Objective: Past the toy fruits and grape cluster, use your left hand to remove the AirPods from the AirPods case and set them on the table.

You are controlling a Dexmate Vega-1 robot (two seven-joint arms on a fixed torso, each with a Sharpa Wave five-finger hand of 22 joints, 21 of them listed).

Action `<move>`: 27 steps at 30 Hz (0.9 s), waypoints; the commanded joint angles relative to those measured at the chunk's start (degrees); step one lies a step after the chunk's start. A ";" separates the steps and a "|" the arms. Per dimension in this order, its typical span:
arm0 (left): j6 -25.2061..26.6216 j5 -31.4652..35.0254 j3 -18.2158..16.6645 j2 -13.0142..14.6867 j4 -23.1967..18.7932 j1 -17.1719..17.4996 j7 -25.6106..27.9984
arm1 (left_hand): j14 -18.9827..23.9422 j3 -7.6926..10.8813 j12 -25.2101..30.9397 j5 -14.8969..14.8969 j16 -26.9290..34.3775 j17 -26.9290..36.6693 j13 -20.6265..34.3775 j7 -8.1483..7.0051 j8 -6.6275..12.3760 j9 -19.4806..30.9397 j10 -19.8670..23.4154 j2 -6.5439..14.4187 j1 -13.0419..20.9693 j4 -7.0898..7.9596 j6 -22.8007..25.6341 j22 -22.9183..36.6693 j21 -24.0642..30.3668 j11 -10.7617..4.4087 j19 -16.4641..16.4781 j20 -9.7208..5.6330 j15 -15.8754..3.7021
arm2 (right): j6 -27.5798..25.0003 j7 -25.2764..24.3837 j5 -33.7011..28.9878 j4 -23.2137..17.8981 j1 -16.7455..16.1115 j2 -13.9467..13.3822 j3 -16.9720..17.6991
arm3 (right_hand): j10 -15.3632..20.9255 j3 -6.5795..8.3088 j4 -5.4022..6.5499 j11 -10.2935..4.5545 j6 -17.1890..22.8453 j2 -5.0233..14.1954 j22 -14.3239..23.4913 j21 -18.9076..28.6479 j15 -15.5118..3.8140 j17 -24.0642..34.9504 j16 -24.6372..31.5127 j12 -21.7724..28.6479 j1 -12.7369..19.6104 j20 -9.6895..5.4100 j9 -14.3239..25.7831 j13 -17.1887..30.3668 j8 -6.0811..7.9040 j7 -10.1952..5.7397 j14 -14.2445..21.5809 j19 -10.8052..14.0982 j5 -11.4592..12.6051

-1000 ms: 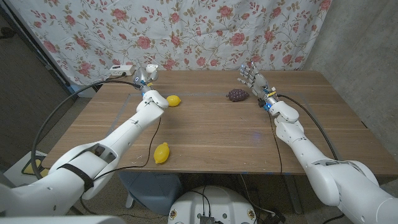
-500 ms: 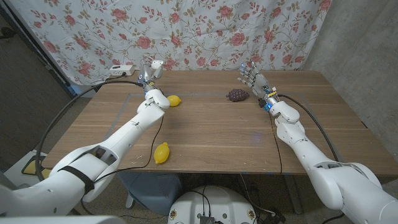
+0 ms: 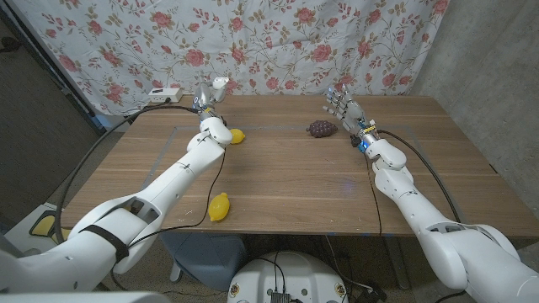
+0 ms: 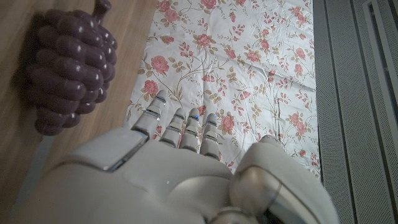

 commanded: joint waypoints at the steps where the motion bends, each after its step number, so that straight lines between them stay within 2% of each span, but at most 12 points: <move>1: -2.03 -1.61 -1.06 -0.10 -1.30 0.10 -4.34 | 0.42 -0.16 0.14 0.43 -0.05 0.01 0.41 0.23 -0.11 0.17 8.57 0.14 1.01 -0.26 -0.64 0.11 -0.25 -8.58 -0.33 0.09 -0.39 | -0.67 -2.11 0.29 -2.23 -1.46 -0.18 -0.47 | 0.12 0.34 0.09 0.30 0.12 -0.18 0.07 0.08 -1.57 0.07 -0.04 0.04 0.72 0.65 0.16 0.18 -0.11 0.03 -0.09 0.18 -0.11; 2: -4.53 -1.85 -1.01 -0.01 -0.17 -0.05 -4.92 | 0.43 -0.17 0.14 0.43 -0.06 0.01 0.43 0.25 -0.13 0.17 8.57 0.13 1.06 -0.26 -0.67 0.11 -0.28 -8.59 -0.39 0.11 -0.33 | -0.82 -2.25 0.25 -2.47 -1.56 -0.24 -0.57 | 0.16 0.40 0.02 0.28 0.06 -0.20 0.07 0.09 -1.88 0.05 -0.02 0.05 0.81 0.64 0.16 0.18 -0.14 0.03 -0.02 0.19 -0.11; 7: -6.05 -2.46 -0.99 -0.22 0.46 -0.37 -6.41 | 0.46 -0.20 0.07 0.45 -0.06 0.02 0.49 0.36 -0.18 0.17 8.42 0.16 1.21 -0.25 -0.77 0.11 -0.30 -8.57 -0.45 0.15 -0.30 | -1.06 -4.14 -0.09 -3.88 -2.31 -0.10 -0.83 | 0.10 0.57 -0.16 0.28 -0.72 -0.26 0.08 0.00 -1.35 0.04 -0.12 0.01 1.02 0.60 0.15 0.20 -0.46 -0.17 -0.25 -0.17 -0.13; 8: -5.95 -2.61 -0.92 -0.16 0.41 -0.48 -6.98 | 0.49 -0.21 0.07 0.46 -0.05 0.03 0.50 0.34 -0.18 0.17 8.41 0.17 1.25 -0.25 -0.75 0.11 -0.31 -8.58 -0.45 0.13 -0.32 | -0.95 -4.61 -0.04 -4.10 -2.49 0.05 -0.80 | 0.13 0.85 -0.30 0.11 -4.45 -0.33 0.08 0.12 -1.22 0.20 -0.03 -0.01 1.06 0.54 0.11 0.27 -1.65 -0.45 -0.29 -0.15 -0.19; 11: -8.17 -3.45 -1.08 -0.40 1.18 -0.65 -8.06 | 0.47 -0.24 0.02 0.47 -0.06 0.04 0.53 0.43 -0.20 0.17 8.31 0.19 1.32 -0.23 -0.79 0.11 -0.33 -8.56 -0.50 0.20 -0.36 | -0.55 -7.36 -0.75 -5.31 -3.30 0.35 -0.82 | -0.17 1.56 -0.94 -0.07 -9.64 -0.29 0.08 0.20 -1.12 0.21 -0.02 -0.13 1.87 0.58 0.12 0.38 -2.42 -1.40 -0.36 -0.18 -0.20; 12: -9.97 -3.82 -0.97 -0.08 1.78 -0.84 -9.33 | 0.49 -0.25 0.02 0.47 -0.05 0.04 0.54 0.38 -0.20 0.17 8.30 0.20 1.34 -0.22 -0.78 0.11 -0.33 -8.57 -0.50 0.21 -0.33 | -0.64 -7.62 -0.80 -5.57 -3.41 0.23 -0.91 | -0.24 1.72 -1.15 -0.21 -10.14 -0.28 0.08 0.18 -1.17 0.19 -0.03 -0.16 2.16 0.66 0.12 0.40 -2.39 -1.67 -0.38 -0.23 -0.20; 14: -10.39 -3.49 -0.85 -0.53 2.01 -0.95 -8.65 | 0.45 -0.27 0.04 0.47 -0.08 0.05 0.57 0.34 -0.20 0.17 8.35 0.22 1.38 -0.20 -0.78 0.11 -0.34 -8.58 -0.52 0.15 -0.39 | -0.94 -7.80 -0.91 -6.06 -3.56 -0.14 -1.19 | -0.24 1.99 -1.43 -0.34 -10.15 -0.19 0.09 0.14 -1.22 0.16 -0.05 -0.15 2.58 0.74 0.13 0.43 -2.13 -1.88 -0.43 -0.39 -0.17; 17: -13.71 -4.09 -0.56 -0.30 3.54 -1.59 -10.88 | 0.31 -0.32 0.01 0.47 -0.13 0.06 0.60 0.38 -0.18 0.17 8.31 0.24 1.45 -0.17 -0.70 0.11 -0.37 -8.59 -0.59 0.11 -0.41 | -0.62 -9.48 -1.70 -6.84 -4.01 -0.32 -1.55 | -0.38 2.33 -1.82 -0.41 -9.74 -0.11 0.09 0.14 -1.06 0.13 -0.10 -0.19 3.15 0.88 0.13 0.46 -1.72 -2.05 -0.58 -0.47 -0.13; 19: -12.58 -3.27 -0.29 -0.49 3.12 -1.71 -10.06 | 0.31 -0.36 0.01 0.47 -0.14 0.07 0.63 0.42 -0.18 0.17 8.33 0.27 1.49 -0.13 -0.68 0.11 -0.39 -8.61 -0.63 0.09 -0.44 | -0.77 -9.91 -1.87 -7.28 -4.15 -0.56 -1.85 | -0.50 2.53 -2.04 -0.62 -9.82 -0.06 0.09 0.15 -1.02 0.12 -0.09 -0.23 3.48 0.88 0.13 0.47 -1.64 -2.20 -0.58 -0.46 -0.09; 23: -14.82 -4.22 -0.39 -0.96 4.53 -2.28 -11.34 | 0.26 -0.43 0.01 0.46 -0.16 0.09 0.68 0.42 -0.20 0.17 8.35 0.28 1.55 -0.09 -0.70 0.11 -0.39 -8.62 -0.62 0.10 -0.48 | -1.39 -11.72 -2.88 -8.84 -4.62 -1.05 -2.66 | -0.65 2.95 -2.64 -0.77 -9.78 -0.08 0.09 0.14 -0.84 0.10 -0.08 -0.27 4.32 0.98 0.13 0.50 -1.41 -2.21 -0.60 -0.57 -0.01; 24: -16.62 -4.60 -0.28 -0.88 5.48 -2.59 -12.40 | 0.28 -0.44 0.00 0.46 -0.15 0.09 0.69 0.40 -0.19 0.17 8.34 0.29 1.56 -0.08 -0.68 0.11 -0.39 -8.62 -0.62 0.10 -0.49 | -1.54 -12.37 -3.26 -9.36 -4.78 -1.17 -2.89 | -0.77 3.15 -3.00 -0.83 -9.94 -0.18 0.09 0.11 -0.70 0.09 -0.15 -0.30 4.80 1.08 0.13 0.51 -1.36 -2.31 -0.81 -0.69 0.02; 27: -17.38 -5.54 -0.32 -1.43 6.03 -2.90 -13.44 | 0.29 -0.48 0.00 0.46 -0.15 0.10 0.72 0.47 -0.19 0.17 8.35 0.31 1.61 -0.06 -0.67 0.11 -0.40 -8.64 -0.65 0.11 -0.50 | -2.20 -13.60 -4.00 -10.78 -5.11 -1.66 -3.65 | -0.80 3.77 -3.98 -0.95 -10.47 -0.29 0.10 -0.04 -0.46 0.07 -0.36 -0.27 6.13 1.27 0.12 0.55 -1.29 -2.49 -1.47 -1.26 0.15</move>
